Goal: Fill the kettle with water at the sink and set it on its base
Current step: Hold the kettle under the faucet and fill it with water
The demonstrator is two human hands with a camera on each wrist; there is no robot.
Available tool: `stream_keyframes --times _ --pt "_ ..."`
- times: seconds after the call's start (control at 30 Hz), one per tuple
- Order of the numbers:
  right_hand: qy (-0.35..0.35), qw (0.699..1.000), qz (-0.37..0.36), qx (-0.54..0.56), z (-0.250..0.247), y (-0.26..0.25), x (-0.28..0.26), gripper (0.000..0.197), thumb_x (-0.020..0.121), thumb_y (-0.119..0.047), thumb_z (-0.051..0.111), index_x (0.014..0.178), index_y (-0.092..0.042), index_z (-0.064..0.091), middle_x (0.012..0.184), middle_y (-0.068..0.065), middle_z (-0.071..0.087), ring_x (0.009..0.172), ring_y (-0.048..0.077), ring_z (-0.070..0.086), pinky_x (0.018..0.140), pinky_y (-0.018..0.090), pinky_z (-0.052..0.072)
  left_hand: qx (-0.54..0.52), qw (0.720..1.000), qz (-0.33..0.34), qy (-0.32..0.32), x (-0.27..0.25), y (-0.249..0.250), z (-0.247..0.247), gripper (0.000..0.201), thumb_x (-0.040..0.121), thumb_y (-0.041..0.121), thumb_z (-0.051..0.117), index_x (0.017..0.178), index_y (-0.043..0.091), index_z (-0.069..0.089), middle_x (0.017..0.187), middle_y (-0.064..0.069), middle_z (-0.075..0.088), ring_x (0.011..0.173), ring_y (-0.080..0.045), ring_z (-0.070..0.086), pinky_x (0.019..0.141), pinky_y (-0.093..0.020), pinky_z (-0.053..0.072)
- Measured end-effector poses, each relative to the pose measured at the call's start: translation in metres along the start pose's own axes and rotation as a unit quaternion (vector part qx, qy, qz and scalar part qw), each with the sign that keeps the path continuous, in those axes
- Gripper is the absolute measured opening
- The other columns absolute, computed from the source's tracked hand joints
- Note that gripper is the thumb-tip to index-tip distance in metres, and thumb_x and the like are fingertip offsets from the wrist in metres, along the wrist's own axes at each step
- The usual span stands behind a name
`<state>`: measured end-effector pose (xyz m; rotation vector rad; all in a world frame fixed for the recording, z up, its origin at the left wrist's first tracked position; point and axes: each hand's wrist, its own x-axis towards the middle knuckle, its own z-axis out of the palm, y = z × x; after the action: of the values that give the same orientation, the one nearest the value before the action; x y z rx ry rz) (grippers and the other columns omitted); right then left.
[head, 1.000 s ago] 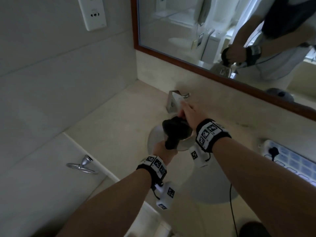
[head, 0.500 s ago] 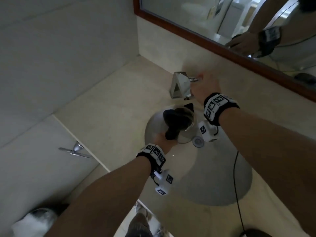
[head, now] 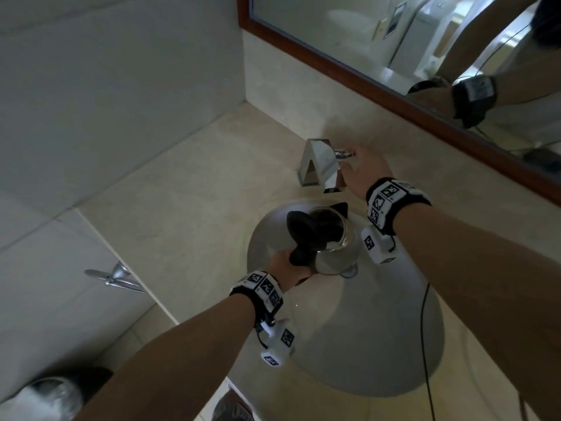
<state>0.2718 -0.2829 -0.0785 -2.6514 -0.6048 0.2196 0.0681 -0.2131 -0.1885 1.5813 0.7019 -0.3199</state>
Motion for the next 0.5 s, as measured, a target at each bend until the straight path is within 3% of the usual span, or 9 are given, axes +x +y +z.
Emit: stream_keyframes --times 0.03,0.13,0.27,0.33,0.37,0.43,0.5 --pt "0.005 1.0 -0.006 0.005 0.0 0.0 0.001 0.044 0.092 -0.022 0.05 0.135 -0.015 0.048 0.137 0.012 0.052 0.124 0.032 0.05 0.105 0.042 0.042 0.0 1.0 0.001 0.0 -0.001 0.002 -0.002 0.001 0.074 0.001 0.066 0.074 0.001 0.067 0.073 -0.013 0.067 0.067 -0.024 0.061 0.064 -0.03 0.052" --pt "0.016 1.0 -0.005 0.015 0.002 -0.001 0.007 0.042 0.092 -0.021 0.049 0.135 -0.018 0.046 0.133 0.012 0.055 0.119 0.032 0.053 0.1 0.039 0.044 -0.023 1.0 -0.009 -0.003 0.001 0.003 -0.01 0.025 0.079 -0.004 0.063 0.062 0.014 0.06 0.049 0.008 0.063 0.053 -0.006 0.059 0.049 -0.012 0.049" --pt "0.022 0.999 0.036 0.018 0.005 -0.006 0.012 0.035 0.097 -0.022 0.045 0.131 -0.016 0.051 0.127 0.014 0.061 0.115 0.034 0.057 0.096 0.039 0.046 -0.022 1.0 0.002 -0.008 -0.002 0.013 -0.021 0.03 0.082 -0.005 0.059 0.06 0.015 0.057 0.038 0.015 0.059 0.041 0.005 0.057 0.043 -0.007 0.045" --pt "0.015 0.999 0.041 -0.007 0.006 -0.006 0.016 0.032 0.098 -0.022 0.042 0.124 -0.016 0.059 0.121 0.016 0.065 0.11 0.035 0.06 0.091 0.039 0.049 0.007 1.0 0.007 -0.005 0.0 0.016 -0.025 0.026 0.081 -0.001 0.06 0.06 0.014 0.056 0.044 0.009 0.061 0.048 0.0 0.058 0.051 -0.013 0.048" --pt "0.014 0.999 0.039 -0.017 0.006 -0.006 0.018 0.031 0.098 -0.021 0.041 0.122 -0.018 0.061 0.118 0.016 0.066 0.107 0.035 0.061 0.09 0.039 0.051 0.023 1.0 0.008 0.003 0.003 0.015 -0.027 0.024 0.08 0.001 0.06 0.06 0.013 0.056 0.051 0.005 0.061 0.056 -0.008 0.06 0.057 -0.019 0.049" --pt "0.022 0.999 0.031 -0.019 0.009 -0.005 0.019 0.032 0.099 -0.02 0.04 0.122 -0.018 0.062 0.116 0.018 0.067 0.106 0.037 0.061 0.088 0.04 0.051 0.038 0.999 0.0 0.016 0.005 0.012 -0.03 0.02 0.077 0.005 0.063 0.059 0.011 0.057 0.062 -0.007 0.063 0.067 -0.021 0.06 0.069 -0.032 0.054" --pt "0.038 0.999 0.032 -0.013 0.013 -0.004 0.02 0.033 0.098 -0.016 0.041 0.124 -0.017 0.062 0.117 0.019 0.066 0.107 0.038 0.061 0.088 0.04 0.05 0.053 0.999 -0.008 0.012 0.005 0.009 -0.032 0.017 0.075 0.01 0.064 0.059 0.01 0.058 0.07 -0.015 0.067 0.071 -0.026 0.062 0.078 -0.042 0.057"
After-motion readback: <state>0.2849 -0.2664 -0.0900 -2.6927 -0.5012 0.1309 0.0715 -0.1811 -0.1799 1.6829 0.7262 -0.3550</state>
